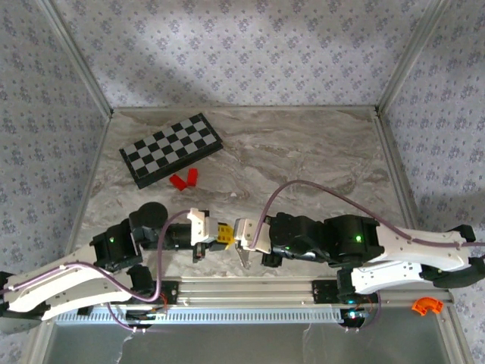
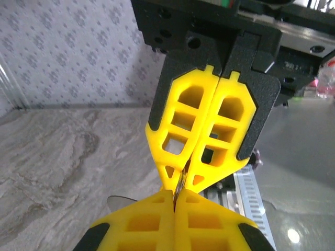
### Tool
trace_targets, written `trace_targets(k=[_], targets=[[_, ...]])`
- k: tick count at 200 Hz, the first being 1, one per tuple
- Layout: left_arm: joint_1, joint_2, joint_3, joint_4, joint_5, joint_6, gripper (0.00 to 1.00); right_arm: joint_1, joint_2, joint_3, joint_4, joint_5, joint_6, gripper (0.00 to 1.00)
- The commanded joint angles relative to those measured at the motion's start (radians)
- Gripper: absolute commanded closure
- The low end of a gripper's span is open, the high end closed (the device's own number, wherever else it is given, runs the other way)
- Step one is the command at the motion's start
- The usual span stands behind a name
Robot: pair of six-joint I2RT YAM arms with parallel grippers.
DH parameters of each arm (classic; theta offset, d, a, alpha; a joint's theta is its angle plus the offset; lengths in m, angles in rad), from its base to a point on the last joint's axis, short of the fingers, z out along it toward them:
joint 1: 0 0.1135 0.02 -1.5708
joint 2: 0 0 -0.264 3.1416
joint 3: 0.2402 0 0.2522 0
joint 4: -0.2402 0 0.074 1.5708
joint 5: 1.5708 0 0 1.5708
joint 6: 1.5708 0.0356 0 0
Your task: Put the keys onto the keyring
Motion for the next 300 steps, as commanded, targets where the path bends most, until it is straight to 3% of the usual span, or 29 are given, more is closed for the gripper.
trace_targets(k=[1,54,88,127,154,181,212,229,240,280,300], targets=[[0.002,-0.031,-0.028,0.193,-0.052,-0.083,1.00,0.001,-0.027,-0.011,0.111,0.001,-0.004,0.97],[0.002,-0.058,-0.119,0.425,-0.014,-0.157,1.00,0.004,-0.089,-0.091,0.274,0.002,0.019,0.91],[0.002,-0.049,-0.125,0.430,0.006,-0.157,1.00,0.004,-0.154,-0.158,0.340,0.006,0.024,0.92],[0.002,-0.041,-0.101,0.337,0.031,-0.143,1.00,0.004,-0.170,-0.162,0.316,0.034,0.017,1.00],[0.002,-0.001,-0.019,0.140,0.032,-0.078,1.00,0.005,-0.143,-0.119,0.221,0.044,-0.005,1.00],[0.003,0.048,0.065,-0.049,-0.018,0.002,0.80,0.014,-0.065,-0.012,0.055,0.059,-0.022,1.00],[0.002,0.081,0.096,-0.109,-0.025,0.047,0.78,0.014,-0.004,0.048,-0.036,0.027,-0.030,1.00],[0.003,0.087,0.098,-0.106,-0.021,0.050,0.94,0.013,0.002,0.056,-0.050,0.007,-0.030,1.00],[0.002,0.086,0.096,-0.099,-0.022,0.050,1.00,0.012,0.001,0.054,-0.052,0.006,-0.030,1.00],[0.002,0.055,0.081,-0.057,-0.005,0.023,1.00,0.011,-0.002,0.050,-0.043,0.026,-0.026,1.00],[0.003,0.028,0.046,0.069,0.013,-0.044,1.00,0.010,-0.021,0.030,0.000,0.049,-0.011,0.98]])
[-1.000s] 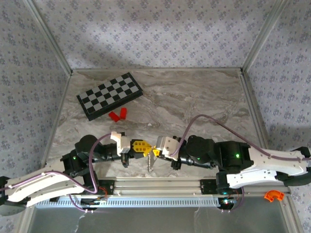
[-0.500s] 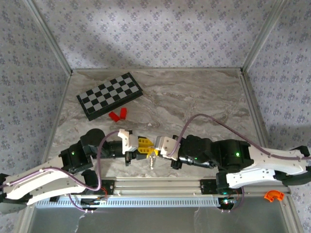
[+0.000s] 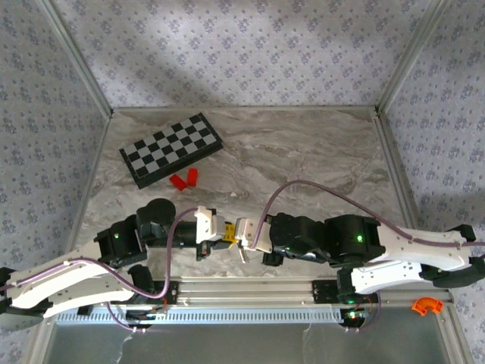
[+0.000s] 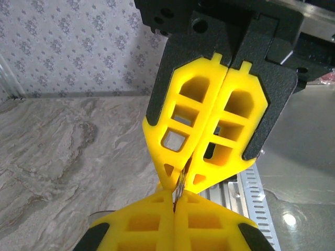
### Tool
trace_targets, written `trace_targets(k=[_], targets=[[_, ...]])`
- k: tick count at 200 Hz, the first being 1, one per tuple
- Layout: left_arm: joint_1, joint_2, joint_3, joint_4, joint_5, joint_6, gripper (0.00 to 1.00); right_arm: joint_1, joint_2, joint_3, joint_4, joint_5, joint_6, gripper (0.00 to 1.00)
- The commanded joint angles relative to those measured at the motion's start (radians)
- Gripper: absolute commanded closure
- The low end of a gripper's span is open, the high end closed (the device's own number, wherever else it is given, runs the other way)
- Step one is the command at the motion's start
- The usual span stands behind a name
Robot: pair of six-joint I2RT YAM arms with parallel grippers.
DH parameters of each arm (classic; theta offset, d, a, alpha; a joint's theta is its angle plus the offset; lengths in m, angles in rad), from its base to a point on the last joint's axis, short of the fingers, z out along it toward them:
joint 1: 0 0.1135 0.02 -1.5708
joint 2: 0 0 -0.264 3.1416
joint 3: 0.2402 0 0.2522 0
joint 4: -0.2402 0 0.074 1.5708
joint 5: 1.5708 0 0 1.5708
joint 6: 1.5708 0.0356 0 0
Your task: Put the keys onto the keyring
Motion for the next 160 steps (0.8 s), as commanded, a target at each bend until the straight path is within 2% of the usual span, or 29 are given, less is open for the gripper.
trace_targets(k=[1,33,62,130,160], targets=[[0.003,-0.043,-0.022,0.148,0.013,-0.077,1.00,0.006,-0.027,0.014,0.037,0.013,0.001,0.98],[0.002,-0.068,-0.093,0.408,0.059,-0.182,1.00,0.010,-0.111,-0.098,0.223,-0.020,0.020,0.81],[0.002,-0.087,-0.123,0.446,0.040,-0.180,1.00,0.021,-0.172,-0.180,0.323,-0.011,0.026,0.78],[0.002,-0.120,-0.153,0.477,0.049,-0.189,1.00,0.025,-0.196,-0.204,0.381,-0.020,0.008,0.78],[0.003,-0.118,-0.154,0.497,0.065,-0.196,1.00,0.026,-0.197,-0.210,0.379,-0.014,0.007,0.89]])
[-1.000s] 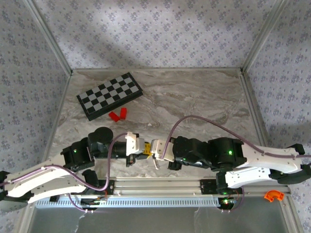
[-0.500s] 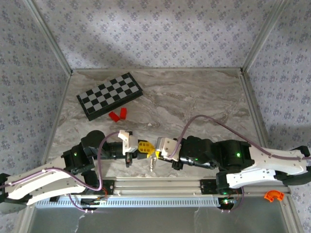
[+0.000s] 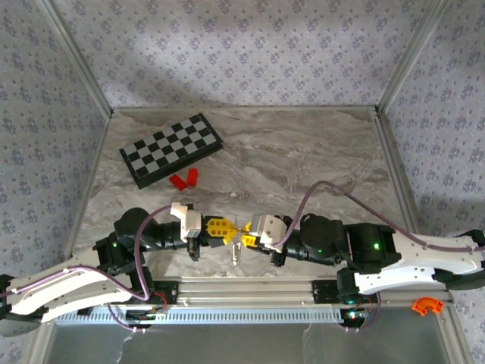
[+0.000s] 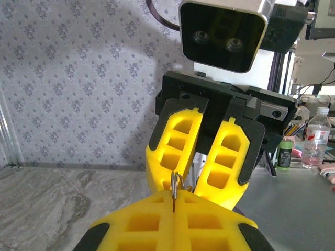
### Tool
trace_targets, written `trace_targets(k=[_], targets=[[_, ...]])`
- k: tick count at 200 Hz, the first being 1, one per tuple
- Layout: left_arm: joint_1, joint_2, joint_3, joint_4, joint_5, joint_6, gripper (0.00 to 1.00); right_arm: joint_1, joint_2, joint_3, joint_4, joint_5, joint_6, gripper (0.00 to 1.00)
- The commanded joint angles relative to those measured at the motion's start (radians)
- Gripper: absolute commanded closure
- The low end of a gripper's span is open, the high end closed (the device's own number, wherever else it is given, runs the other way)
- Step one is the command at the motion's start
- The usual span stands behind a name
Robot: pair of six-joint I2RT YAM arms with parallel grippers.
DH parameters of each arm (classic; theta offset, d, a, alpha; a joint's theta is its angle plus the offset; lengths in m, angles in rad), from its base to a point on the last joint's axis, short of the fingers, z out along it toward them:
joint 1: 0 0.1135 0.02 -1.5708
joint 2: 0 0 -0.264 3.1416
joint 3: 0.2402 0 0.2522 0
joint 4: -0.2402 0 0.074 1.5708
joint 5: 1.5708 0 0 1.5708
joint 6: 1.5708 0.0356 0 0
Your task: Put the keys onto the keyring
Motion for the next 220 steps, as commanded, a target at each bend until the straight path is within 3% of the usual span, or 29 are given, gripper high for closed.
trace_targets(k=[1,37,138,166,196,220], targets=[[0.003,-0.012,0.002,0.083,0.024,-0.019,1.00,0.008,-0.015,-0.012,0.030,-0.002,0.001,0.89],[0.002,-0.017,-0.007,0.117,0.033,-0.035,1.00,0.007,-0.014,-0.013,0.008,0.002,0.009,0.97],[0.002,-0.007,-0.007,0.132,0.037,-0.032,1.00,-0.002,0.007,0.015,-0.071,-0.003,0.053,0.96],[0.002,-0.008,-0.010,0.138,0.042,-0.034,1.00,-0.004,0.004,0.015,-0.063,0.007,0.049,0.93],[0.002,-0.010,-0.008,0.131,0.056,-0.032,1.00,-0.005,0.000,0.005,-0.039,0.005,0.038,0.76],[0.002,-0.013,-0.013,0.136,0.057,-0.037,1.00,-0.003,-0.007,-0.014,-0.015,0.000,0.036,0.73]])
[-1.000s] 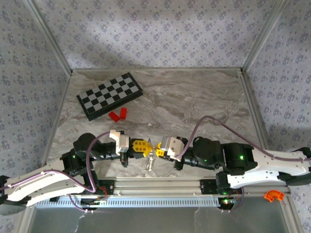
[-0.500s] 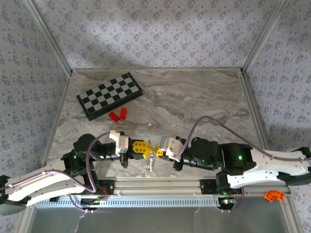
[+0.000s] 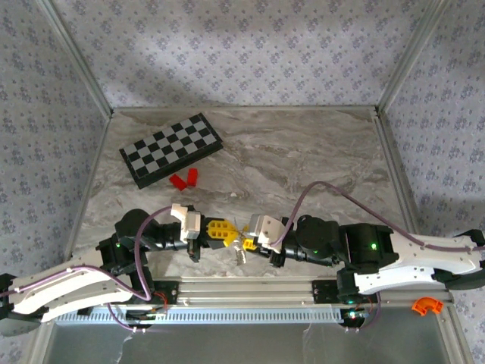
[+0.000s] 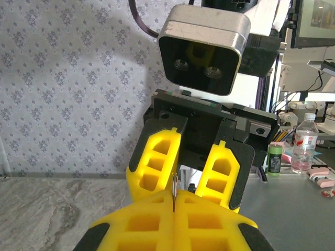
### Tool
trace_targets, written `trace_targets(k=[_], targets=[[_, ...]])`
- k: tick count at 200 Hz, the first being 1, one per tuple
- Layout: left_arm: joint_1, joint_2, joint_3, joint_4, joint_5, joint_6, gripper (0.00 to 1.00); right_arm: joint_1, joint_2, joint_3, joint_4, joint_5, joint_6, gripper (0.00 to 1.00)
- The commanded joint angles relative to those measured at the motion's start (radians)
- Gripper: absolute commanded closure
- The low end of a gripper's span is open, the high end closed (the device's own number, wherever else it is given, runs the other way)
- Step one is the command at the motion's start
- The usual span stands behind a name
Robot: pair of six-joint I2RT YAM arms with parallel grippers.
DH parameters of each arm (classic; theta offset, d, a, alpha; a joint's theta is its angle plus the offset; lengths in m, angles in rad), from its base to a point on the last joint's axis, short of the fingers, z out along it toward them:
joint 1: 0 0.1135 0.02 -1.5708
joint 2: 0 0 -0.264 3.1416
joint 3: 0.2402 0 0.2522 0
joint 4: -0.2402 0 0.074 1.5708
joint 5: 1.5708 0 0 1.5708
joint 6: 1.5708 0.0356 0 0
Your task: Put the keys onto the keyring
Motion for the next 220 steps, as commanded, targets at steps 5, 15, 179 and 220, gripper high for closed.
trace_targets(k=[5,15,179,220], targets=[[0.002,-0.015,0.014,0.071,0.025,-0.018,1.00,-0.001,-0.020,-0.015,0.025,-0.005,0.001,0.73],[0.002,-0.016,0.013,0.071,0.026,-0.018,1.00,-0.002,-0.026,-0.025,0.038,-0.008,-0.001,0.73],[0.002,-0.016,0.011,0.056,0.047,-0.019,1.00,-0.026,-0.046,-0.109,0.162,-0.043,0.014,0.91],[0.003,-0.026,0.018,0.009,0.031,-0.003,1.00,-0.026,-0.055,-0.107,0.166,-0.037,0.004,0.96]])
